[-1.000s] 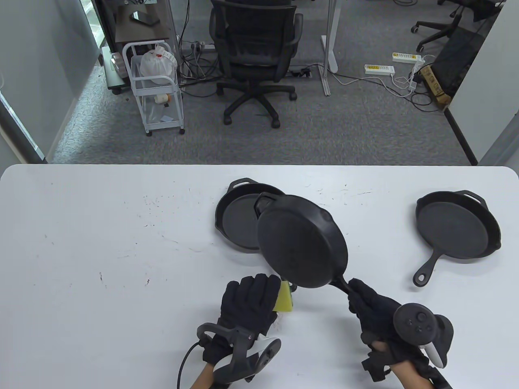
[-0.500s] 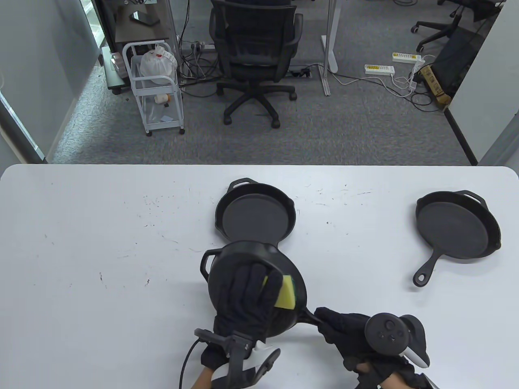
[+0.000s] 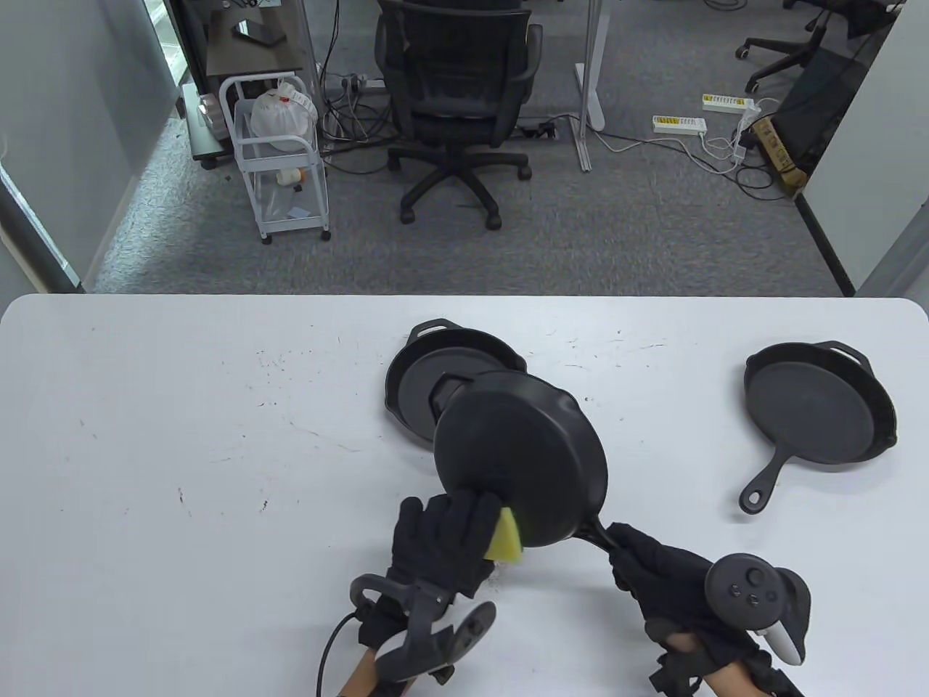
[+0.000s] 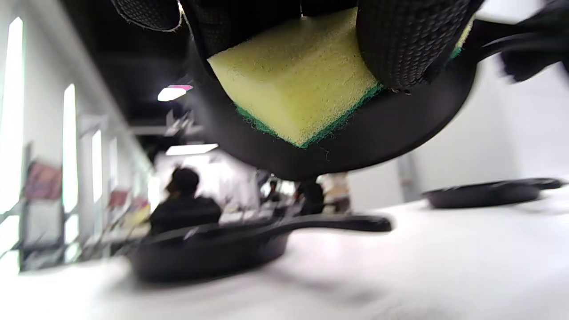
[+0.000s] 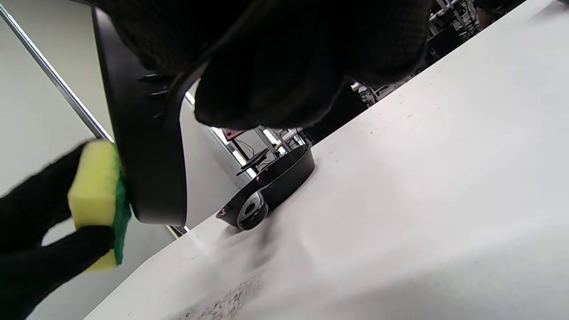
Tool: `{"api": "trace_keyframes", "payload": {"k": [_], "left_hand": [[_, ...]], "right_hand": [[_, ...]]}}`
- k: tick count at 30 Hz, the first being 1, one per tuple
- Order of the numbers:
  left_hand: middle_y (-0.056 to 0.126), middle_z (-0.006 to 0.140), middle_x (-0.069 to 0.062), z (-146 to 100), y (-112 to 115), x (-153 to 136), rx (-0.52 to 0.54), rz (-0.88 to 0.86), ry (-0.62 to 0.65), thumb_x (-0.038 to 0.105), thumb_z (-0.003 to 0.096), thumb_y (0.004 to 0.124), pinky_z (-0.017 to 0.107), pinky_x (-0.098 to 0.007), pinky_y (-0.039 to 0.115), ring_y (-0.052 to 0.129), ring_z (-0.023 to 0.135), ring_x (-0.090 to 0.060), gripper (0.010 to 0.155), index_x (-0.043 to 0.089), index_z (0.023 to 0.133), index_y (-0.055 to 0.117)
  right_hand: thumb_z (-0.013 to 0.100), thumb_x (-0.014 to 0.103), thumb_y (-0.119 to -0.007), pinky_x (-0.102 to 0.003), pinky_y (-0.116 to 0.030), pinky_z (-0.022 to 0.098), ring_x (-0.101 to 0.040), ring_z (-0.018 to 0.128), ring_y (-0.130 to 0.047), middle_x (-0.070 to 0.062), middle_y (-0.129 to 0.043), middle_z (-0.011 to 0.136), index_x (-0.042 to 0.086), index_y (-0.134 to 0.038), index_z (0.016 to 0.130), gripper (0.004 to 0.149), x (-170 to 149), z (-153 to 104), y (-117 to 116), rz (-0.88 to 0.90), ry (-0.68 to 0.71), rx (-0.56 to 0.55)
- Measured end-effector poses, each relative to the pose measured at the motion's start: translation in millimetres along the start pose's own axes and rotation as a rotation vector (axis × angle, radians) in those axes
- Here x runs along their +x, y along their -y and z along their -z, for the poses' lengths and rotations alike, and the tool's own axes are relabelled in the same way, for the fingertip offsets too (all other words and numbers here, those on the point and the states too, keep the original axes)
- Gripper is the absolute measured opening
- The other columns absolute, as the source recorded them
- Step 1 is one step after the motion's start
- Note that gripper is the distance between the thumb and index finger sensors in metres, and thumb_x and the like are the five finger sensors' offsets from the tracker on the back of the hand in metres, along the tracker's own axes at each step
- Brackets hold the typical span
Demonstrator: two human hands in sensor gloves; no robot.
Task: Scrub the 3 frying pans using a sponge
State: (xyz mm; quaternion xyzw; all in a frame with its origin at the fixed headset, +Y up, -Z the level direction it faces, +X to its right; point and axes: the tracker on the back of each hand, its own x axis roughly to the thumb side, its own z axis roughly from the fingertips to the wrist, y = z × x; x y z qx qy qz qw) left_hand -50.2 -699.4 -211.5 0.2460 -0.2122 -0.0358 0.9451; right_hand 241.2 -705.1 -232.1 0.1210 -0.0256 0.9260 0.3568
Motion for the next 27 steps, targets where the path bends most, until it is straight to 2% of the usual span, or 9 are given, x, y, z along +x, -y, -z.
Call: {"api": "trace_keyframes", "payload": {"k": [4, 8, 12, 16, 19, 22, 25, 27], "left_hand": [[0.051, 0.123, -0.009, -3.2, -16.0, 17.0, 0.12, 0.041, 0.039, 0.053, 0.0452, 0.078, 0.08, -0.065, 0.045, 0.063, 0.11, -0.035, 0.081, 0.035, 0.117, 0.044], [0.053, 0.123, -0.009, -3.2, -26.7, -4.5, 0.17, 0.037, -0.074, 0.05, 0.0475, 0.074, 0.079, -0.066, 0.044, 0.062, 0.109, -0.037, 0.079, 0.033, 0.118, 0.041], [0.056, 0.122, -0.011, -2.5, -18.5, -44.9, 0.084, -0.005, -0.287, 0.045, 0.0491, 0.073, 0.078, -0.067, 0.045, 0.064, 0.109, -0.04, 0.078, 0.028, 0.119, 0.041], [0.06, 0.12, -0.014, -3.3, -0.4, -65.2, -0.042, -0.046, -0.397, 0.045, 0.0491, 0.074, 0.077, -0.068, 0.047, 0.068, 0.105, -0.042, 0.08, 0.023, 0.119, 0.04], [0.063, 0.118, -0.015, -2.0, 10.8, -61.0, -0.12, -0.088, -0.376, 0.046, 0.0481, 0.076, 0.076, -0.067, 0.051, 0.072, 0.103, -0.041, 0.082, 0.023, 0.119, 0.041], [0.062, 0.119, -0.014, 0.1, 17.9, -42.4, -0.151, -0.126, -0.268, 0.047, 0.047, 0.079, 0.076, -0.066, 0.052, 0.072, 0.104, -0.04, 0.082, 0.026, 0.118, 0.043], [0.055, 0.121, -0.012, 0.7, 16.2, -18.6, -0.086, -0.132, -0.119, 0.048, 0.0457, 0.081, 0.078, -0.065, 0.05, 0.067, 0.107, -0.038, 0.082, 0.031, 0.117, 0.045], [0.049, 0.123, -0.011, 0.6, 8.9, -4.4, 0.002, -0.106, -0.046, 0.05, 0.045, 0.081, 0.079, -0.065, 0.048, 0.061, 0.11, -0.038, 0.082, 0.033, 0.117, 0.045]], "right_hand": [[0.038, 0.043, -0.089, -0.046, -0.089, 0.033, -0.021, 0.024, -0.107, -0.001, -0.113, 0.046, 0.019, -0.094, 0.082, 0.05, 8.5, 2.5, -14.4, -0.035, 0.067, 0.095], [0.038, 0.044, -0.09, -0.046, -0.089, 0.034, -0.021, 0.025, -0.107, -0.001, -0.113, 0.046, 0.02, -0.095, 0.081, 0.05, 19.5, 3.3, -28.7, -0.104, 0.145, 0.219], [0.037, 0.043, -0.09, -0.046, -0.089, 0.034, -0.021, 0.025, -0.107, -0.001, -0.113, 0.045, 0.02, -0.095, 0.081, 0.05, 16.1, 5.6, -26.2, -0.072, 0.14, 0.258], [0.038, 0.043, -0.09, -0.046, -0.089, 0.033, -0.021, 0.025, -0.107, -0.002, -0.113, 0.046, 0.02, -0.096, 0.081, 0.049, 4.9, 4.3, -11.0, -0.026, 0.087, 0.176], [0.038, 0.043, -0.089, -0.046, -0.089, 0.033, -0.021, 0.025, -0.107, -0.002, -0.113, 0.046, 0.02, -0.095, 0.081, 0.049, -1.4, 1.8, -2.3, 0.008, 0.034, 0.082], [0.039, 0.043, -0.088, -0.046, -0.089, 0.033, -0.021, 0.025, -0.107, -0.001, -0.113, 0.046, 0.02, -0.095, 0.081, 0.049, -5.1, 0.3, 0.8, 0.049, -0.011, 0.019], [0.039, 0.043, -0.088, -0.046, -0.088, 0.033, -0.021, 0.025, -0.106, -0.002, -0.112, 0.047, 0.02, -0.094, 0.082, 0.05, -8.4, 2.8, 1.9, 0.084, -0.026, 0.026], [0.039, 0.043, -0.088, -0.046, -0.089, 0.033, -0.021, 0.025, -0.106, -0.002, -0.112, 0.046, 0.02, -0.094, 0.082, 0.049, -9.0, 4.5, -1.0, 0.099, -0.024, 0.051]]}}
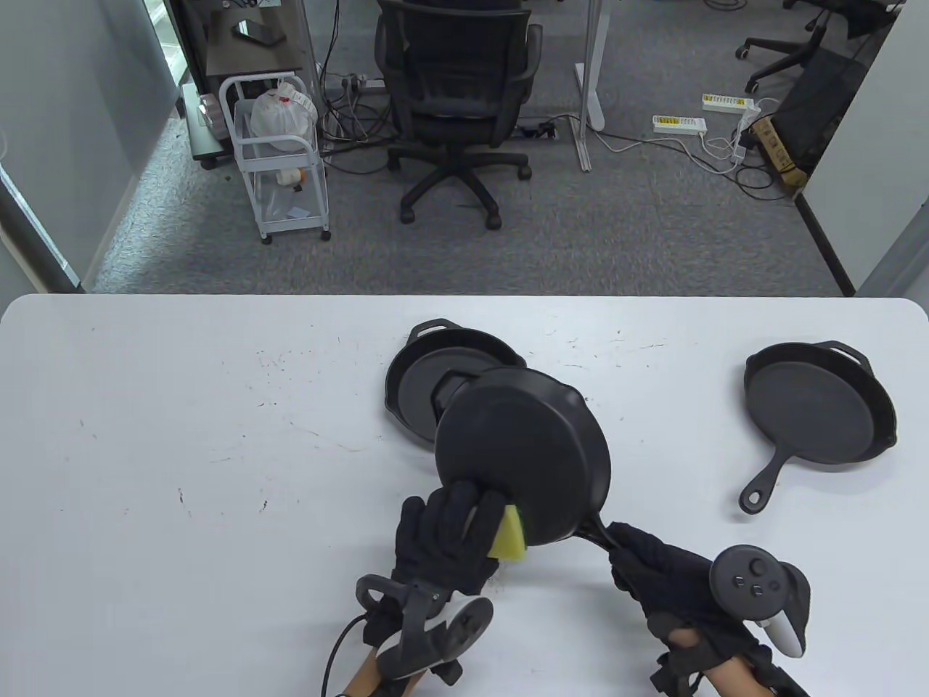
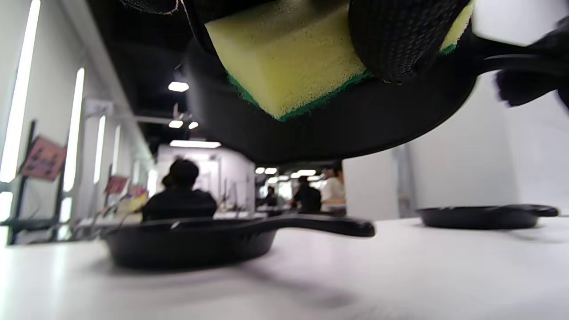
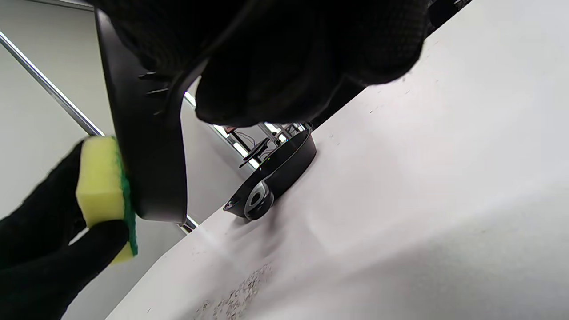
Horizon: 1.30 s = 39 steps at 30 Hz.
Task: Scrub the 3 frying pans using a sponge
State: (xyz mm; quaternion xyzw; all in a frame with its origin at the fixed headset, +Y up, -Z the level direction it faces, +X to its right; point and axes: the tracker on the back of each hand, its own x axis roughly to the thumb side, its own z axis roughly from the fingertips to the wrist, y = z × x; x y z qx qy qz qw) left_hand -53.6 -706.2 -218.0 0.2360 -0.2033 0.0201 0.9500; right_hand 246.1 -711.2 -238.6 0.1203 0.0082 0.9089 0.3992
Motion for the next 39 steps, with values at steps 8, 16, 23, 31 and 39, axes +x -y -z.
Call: {"api": "trace_keyframes", "payload": {"k": [8, 16, 23, 31, 39], "left_hand": [[0.045, 0.124, -0.011, 0.7, -27.4, 0.5, 0.113, -0.028, -0.026, 0.051, 0.0467, 0.076, 0.079, -0.066, 0.045, 0.056, 0.111, -0.039, 0.081, 0.033, 0.118, 0.043], [0.052, 0.122, -0.016, 0.1, -15.7, -57.6, 0.02, -0.083, -0.333, 0.049, 0.0491, 0.074, 0.077, -0.066, 0.049, 0.062, 0.107, -0.041, 0.082, 0.027, 0.119, 0.038], [0.061, 0.117, -0.016, 1.3, 5.3, -35.6, -0.098, -0.116, -0.23, 0.049, 0.0469, 0.08, 0.075, -0.064, 0.059, 0.073, 0.1, -0.039, 0.084, 0.023, 0.118, 0.045], [0.046, 0.124, -0.011, 2.4, -15.0, 5.3, 0.057, -0.022, 0.018, 0.053, 0.0453, 0.078, 0.08, -0.064, 0.049, 0.057, 0.111, -0.038, 0.082, 0.034, 0.117, 0.044], [0.047, 0.124, -0.014, 0.6, -26.7, -61.4, 0.066, -0.033, -0.305, 0.047, 0.0497, 0.073, 0.078, -0.066, 0.048, 0.056, 0.11, -0.042, 0.08, 0.028, 0.119, 0.038]], "right_hand": [[0.038, 0.044, -0.089, -0.046, -0.089, 0.033, -0.021, 0.024, -0.106, -0.001, -0.113, 0.045, 0.02, -0.095, 0.081, 0.049, 18.9, 1.9, -29.3, -0.15, 0.113, 0.194], [0.038, 0.043, -0.089, -0.046, -0.089, 0.033, -0.021, 0.024, -0.106, -0.002, -0.113, 0.045, 0.02, -0.095, 0.081, 0.049, 9.8, 0.0, -9.5, -0.075, 0.085, 0.129], [0.039, 0.044, -0.088, -0.046, -0.089, 0.033, -0.021, 0.023, -0.106, -0.002, -0.112, 0.045, 0.02, -0.095, 0.082, 0.049, 1.7, -2.6, -1.8, -0.043, 0.017, -0.025], [0.039, 0.043, -0.088, -0.046, -0.089, 0.032, -0.021, 0.023, -0.106, -0.001, -0.112, 0.045, 0.02, -0.095, 0.082, 0.049, 15.0, -2.0, -20.7, -0.168, 0.079, 0.094], [0.038, 0.044, -0.089, -0.046, -0.089, 0.033, -0.021, 0.023, -0.106, -0.001, -0.113, 0.045, 0.021, -0.096, 0.081, 0.049, 22.9, -4.7, -22.6, -0.181, 0.135, 0.161]]}}
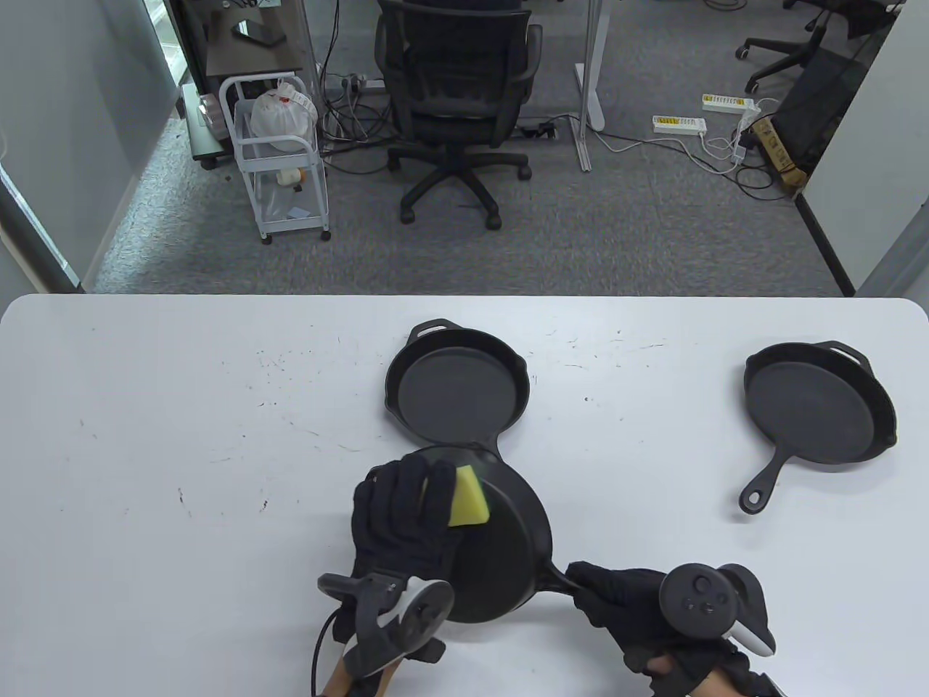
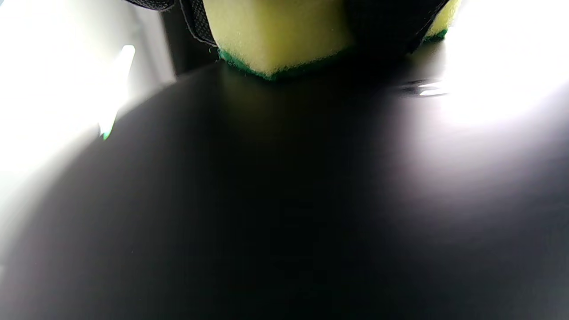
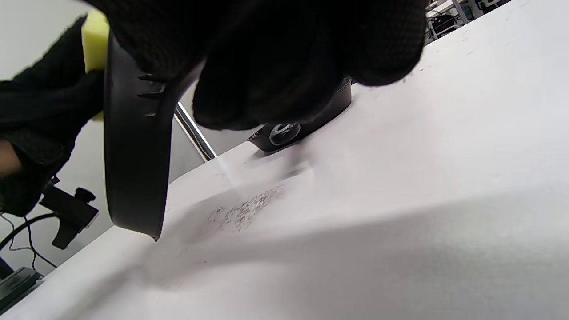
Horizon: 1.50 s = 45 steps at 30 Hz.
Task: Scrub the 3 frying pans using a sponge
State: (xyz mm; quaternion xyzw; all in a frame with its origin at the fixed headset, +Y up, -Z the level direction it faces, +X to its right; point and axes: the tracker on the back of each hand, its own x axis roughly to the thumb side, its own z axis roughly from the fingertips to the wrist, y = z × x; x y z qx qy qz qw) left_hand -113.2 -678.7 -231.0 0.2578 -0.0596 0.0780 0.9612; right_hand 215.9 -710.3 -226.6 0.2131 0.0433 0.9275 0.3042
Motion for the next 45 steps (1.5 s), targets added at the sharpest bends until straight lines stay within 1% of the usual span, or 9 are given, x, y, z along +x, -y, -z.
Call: {"api": "trace_keyframes", "payload": {"k": [5, 9, 12, 16, 22, 28, 31, 38, 45], "left_hand": [[0.056, 0.12, -0.015, 1.9, 16.6, -11.1, -0.131, -0.008, -0.055, 0.048, 0.0487, 0.077, 0.076, -0.064, 0.056, 0.065, 0.106, -0.04, 0.082, 0.025, 0.119, 0.042], [0.06, 0.119, -0.015, -4.3, 28.1, 13.3, -0.198, -0.026, 0.074, 0.048, 0.0468, 0.082, 0.075, -0.063, 0.059, 0.071, 0.102, -0.04, 0.084, 0.023, 0.118, 0.045], [0.057, 0.12, -0.012, -14.0, 25.8, 40.2, -0.118, -0.062, 0.304, 0.048, 0.0443, 0.086, 0.077, -0.062, 0.058, 0.068, 0.105, -0.037, 0.082, 0.029, 0.116, 0.051], [0.054, 0.122, -0.009, -24.7, 9.9, 68.0, 0.007, -0.028, 0.409, 0.049, 0.0436, 0.085, 0.079, -0.063, 0.054, 0.062, 0.109, -0.037, 0.081, 0.034, 0.116, 0.051], [0.048, 0.124, -0.011, -17.4, -0.2, 46.9, 0.055, -0.016, 0.285, 0.048, 0.0476, 0.077, 0.079, -0.064, 0.05, 0.056, 0.111, -0.04, 0.079, 0.033, 0.118, 0.043], [0.05, 0.123, -0.013, -1.3, -2.1, -7.6, 0.03, -0.041, 0.011, 0.045, 0.0497, 0.074, 0.078, -0.065, 0.051, 0.058, 0.11, -0.042, 0.078, 0.03, 0.119, 0.041], [0.055, 0.121, -0.014, -1.4, 5.2, -17.3, -0.024, -0.049, -0.039, 0.047, 0.0493, 0.076, 0.077, -0.064, 0.055, 0.064, 0.107, -0.041, 0.08, 0.028, 0.119, 0.042], [0.062, 0.118, -0.013, -5.0, 20.2, 0.9, -0.078, -0.022, 0.025, 0.048, 0.0463, 0.082, 0.074, -0.063, 0.062, 0.077, 0.1, -0.038, 0.084, 0.019, 0.117, 0.048], [0.068, 0.117, -0.008, -11.0, 25.7, 28.9, -0.135, 0.02, 0.219, 0.051, 0.0422, 0.087, 0.074, -0.061, 0.065, 0.081, 0.099, -0.033, 0.083, 0.026, 0.115, 0.055]], "right_hand": [[0.039, 0.043, -0.088, -0.046, -0.089, 0.033, -0.021, 0.023, -0.106, -0.002, -0.112, 0.045, 0.02, -0.095, 0.082, 0.049, -12.2, -7.2, 14.0, 0.095, -0.078, -0.143], [0.039, 0.043, -0.088, -0.046, -0.088, 0.034, -0.021, 0.025, -0.106, -0.002, -0.112, 0.047, 0.021, -0.094, 0.082, 0.049, -14.3, -10.7, 12.5, 0.131, -0.129, -0.234], [0.039, 0.043, -0.087, -0.047, -0.088, 0.035, -0.021, 0.027, -0.106, -0.002, -0.111, 0.049, 0.021, -0.093, 0.084, 0.05, -12.1, -8.8, 9.3, 0.117, -0.131, -0.241], [0.039, 0.042, -0.087, -0.047, -0.088, 0.035, -0.021, 0.027, -0.106, -0.002, -0.111, 0.049, 0.02, -0.092, 0.084, 0.05, -6.6, -2.2, -1.4, 0.133, -0.099, -0.119], [0.038, 0.043, -0.088, -0.047, -0.088, 0.036, -0.021, 0.027, -0.106, -0.001, -0.112, 0.048, 0.022, -0.094, 0.083, 0.05, 8.9, 0.9, -11.7, -0.058, 0.01, -0.024], [0.038, 0.042, -0.089, -0.047, -0.088, 0.036, -0.021, 0.026, -0.106, -0.001, -0.112, 0.047, 0.021, -0.094, 0.083, 0.05, 5.6, -0.3, -7.2, -0.001, 0.035, 0.002], [0.038, 0.042, -0.088, -0.047, -0.088, 0.035, -0.021, 0.026, -0.106, -0.002, -0.112, 0.047, 0.021, -0.094, 0.083, 0.05, -0.3, -2.0, -1.9, 0.038, 0.006, -0.043], [0.039, 0.041, -0.088, -0.047, -0.089, 0.037, -0.022, 0.029, -0.106, -0.002, -0.111, 0.05, 0.021, -0.092, 0.085, 0.05, -15.6, -2.3, -2.2, 0.217, -0.1, -0.12], [0.041, 0.037, -0.084, -0.052, -0.085, 0.047, -0.026, 0.044, -0.104, -0.005, -0.104, 0.063, 0.024, -0.082, 0.093, 0.053, -34.5, 7.2, -12.3, 0.546, -0.169, -0.039]]}}
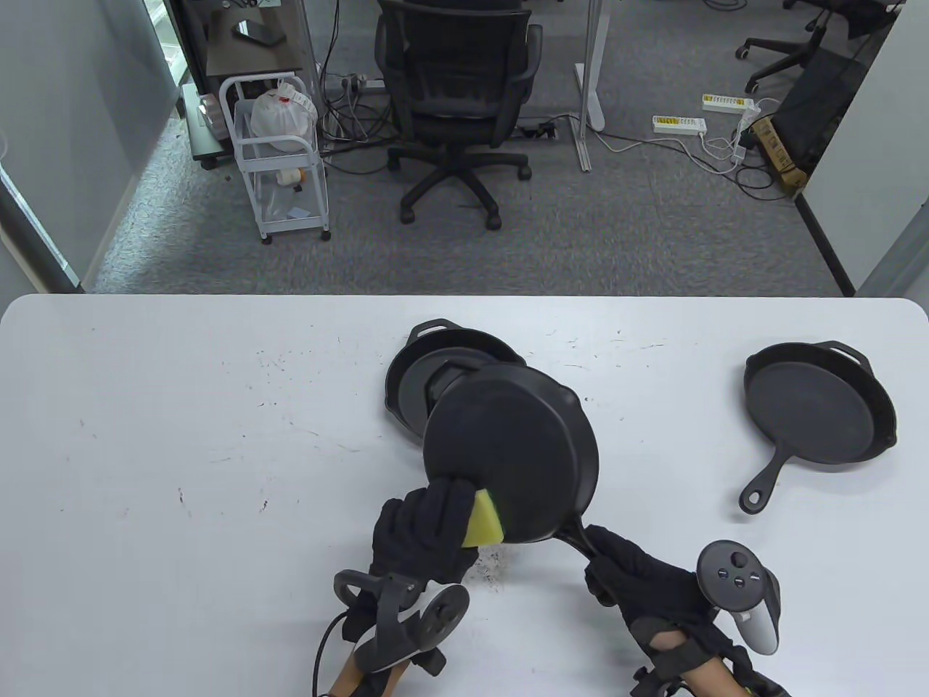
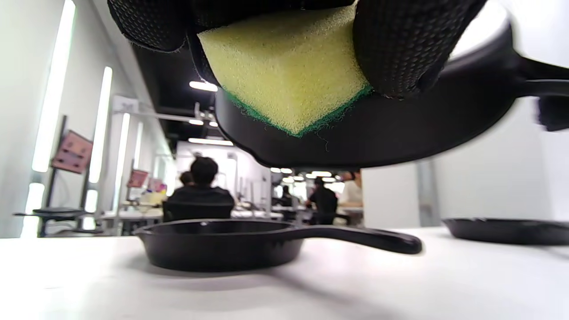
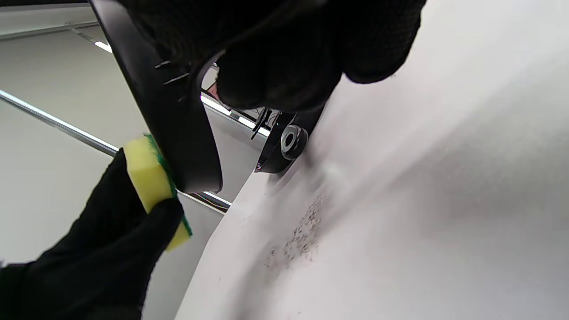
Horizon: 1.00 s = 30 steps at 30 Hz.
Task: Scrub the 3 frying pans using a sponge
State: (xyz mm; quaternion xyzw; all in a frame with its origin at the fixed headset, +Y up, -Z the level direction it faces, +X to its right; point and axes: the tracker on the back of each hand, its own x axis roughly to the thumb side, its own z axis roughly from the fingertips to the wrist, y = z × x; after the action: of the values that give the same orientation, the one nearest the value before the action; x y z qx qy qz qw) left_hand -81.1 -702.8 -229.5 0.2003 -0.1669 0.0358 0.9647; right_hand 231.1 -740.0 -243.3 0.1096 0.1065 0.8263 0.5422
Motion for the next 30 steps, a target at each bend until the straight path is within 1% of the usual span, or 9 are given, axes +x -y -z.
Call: {"api": "trace_keyframes", "payload": {"k": [3, 4, 7, 9, 14, 19, 25, 28, 30], "left_hand": [[0.068, 0.117, -0.007, -0.5, 1.7, 4.5, -0.027, 0.011, 0.04, 0.051, 0.0424, 0.087, 0.075, -0.061, 0.065, 0.081, 0.099, -0.033, 0.082, 0.027, 0.115, 0.056], [0.068, 0.117, -0.007, -0.8, 1.6, 5.0, -0.034, 0.019, 0.048, 0.051, 0.0426, 0.086, 0.075, -0.061, 0.065, 0.081, 0.099, -0.033, 0.082, 0.027, 0.115, 0.056], [0.068, 0.117, -0.008, -1.3, 1.0, 3.3, -0.033, 0.009, 0.045, 0.051, 0.0429, 0.086, 0.075, -0.061, 0.065, 0.081, 0.1, -0.033, 0.082, 0.027, 0.115, 0.056], [0.068, 0.117, -0.008, -1.3, 1.1, 1.3, -0.038, 0.002, 0.038, 0.051, 0.043, 0.086, 0.075, -0.061, 0.064, 0.081, 0.1, -0.033, 0.082, 0.027, 0.115, 0.056], [0.068, 0.117, -0.006, 0.3, 5.5, -4.5, -0.066, -0.001, 0.015, 0.051, 0.0432, 0.086, 0.075, -0.061, 0.064, 0.081, 0.1, -0.033, 0.081, 0.027, 0.115, 0.056], [0.067, 0.117, -0.007, -0.6, 3.9, -5.6, -0.075, 0.016, 0.016, 0.051, 0.0431, 0.086, 0.075, -0.061, 0.064, 0.08, 0.1, -0.033, 0.082, 0.027, 0.115, 0.056], [0.068, 0.117, -0.007, -1.0, 2.5, -4.7, -0.064, 0.024, 0.016, 0.051, 0.0428, 0.086, 0.075, -0.061, 0.064, 0.08, 0.1, -0.033, 0.082, 0.027, 0.115, 0.056], [0.068, 0.117, -0.007, -1.1, 2.4, -5.0, -0.066, 0.024, 0.013, 0.051, 0.0429, 0.086, 0.075, -0.061, 0.064, 0.08, 0.1, -0.033, 0.082, 0.027, 0.115, 0.057], [0.068, 0.117, -0.007, -1.2, 2.4, -5.0, -0.066, 0.025, 0.011, 0.051, 0.0429, 0.086, 0.075, -0.061, 0.064, 0.08, 0.1, -0.033, 0.082, 0.028, 0.115, 0.056]], "right_hand": [[0.042, 0.037, -0.085, -0.053, -0.083, 0.05, -0.026, 0.049, -0.103, -0.005, -0.102, 0.066, 0.029, -0.079, 0.094, 0.053, 6.5, 1.1, 1.1, -0.083, 0.021, -0.104], [0.042, 0.037, -0.084, -0.054, -0.082, 0.052, -0.027, 0.052, -0.101, -0.005, -0.1, 0.069, 0.031, -0.077, 0.095, 0.054, 13.5, 4.5, 2.0, -0.104, 0.033, -0.151], [0.043, 0.036, -0.083, -0.056, -0.077, 0.056, -0.028, 0.059, -0.095, -0.006, -0.093, 0.076, 0.034, -0.074, 0.096, 0.054, 26.7, 21.1, 1.7, -0.156, 0.044, -0.204], [0.043, 0.035, -0.083, -0.057, -0.075, 0.058, -0.03, 0.062, -0.092, -0.007, -0.089, 0.079, 0.035, -0.073, 0.097, 0.054, 34.1, 34.8, -2.1, -0.206, 0.047, -0.208], [0.044, 0.034, -0.081, -0.058, -0.074, 0.06, -0.03, 0.066, -0.087, -0.007, -0.083, 0.085, 0.037, -0.07, 0.098, 0.055, 50.8, 78.6, -23.0, -0.482, 0.032, -0.269], [0.044, 0.033, -0.081, -0.058, -0.073, 0.06, -0.032, 0.068, -0.084, -0.008, -0.08, 0.087, 0.041, -0.069, 0.096, 0.054, 57.7, 113.6, -42.9, -0.685, -0.018, -0.288], [0.044, 0.032, -0.082, -0.057, -0.072, 0.06, -0.032, 0.068, -0.084, -0.007, -0.079, 0.088, 0.042, -0.069, 0.096, 0.055, 53.6, 139.4, -62.2, -0.939, -0.05, -0.337], [0.044, 0.032, -0.082, -0.057, -0.072, 0.06, -0.032, 0.068, -0.083, -0.007, -0.079, 0.088, 0.042, -0.069, 0.096, 0.055, 48.3, 149.8, -67.8, -0.999, -0.082, -0.347], [0.044, 0.033, -0.082, -0.057, -0.072, 0.06, -0.032, 0.068, -0.083, -0.008, -0.078, 0.089, 0.042, -0.069, 0.096, 0.054, 43.9, 154.4, -69.4, -0.972, -0.107, -0.33]]}}
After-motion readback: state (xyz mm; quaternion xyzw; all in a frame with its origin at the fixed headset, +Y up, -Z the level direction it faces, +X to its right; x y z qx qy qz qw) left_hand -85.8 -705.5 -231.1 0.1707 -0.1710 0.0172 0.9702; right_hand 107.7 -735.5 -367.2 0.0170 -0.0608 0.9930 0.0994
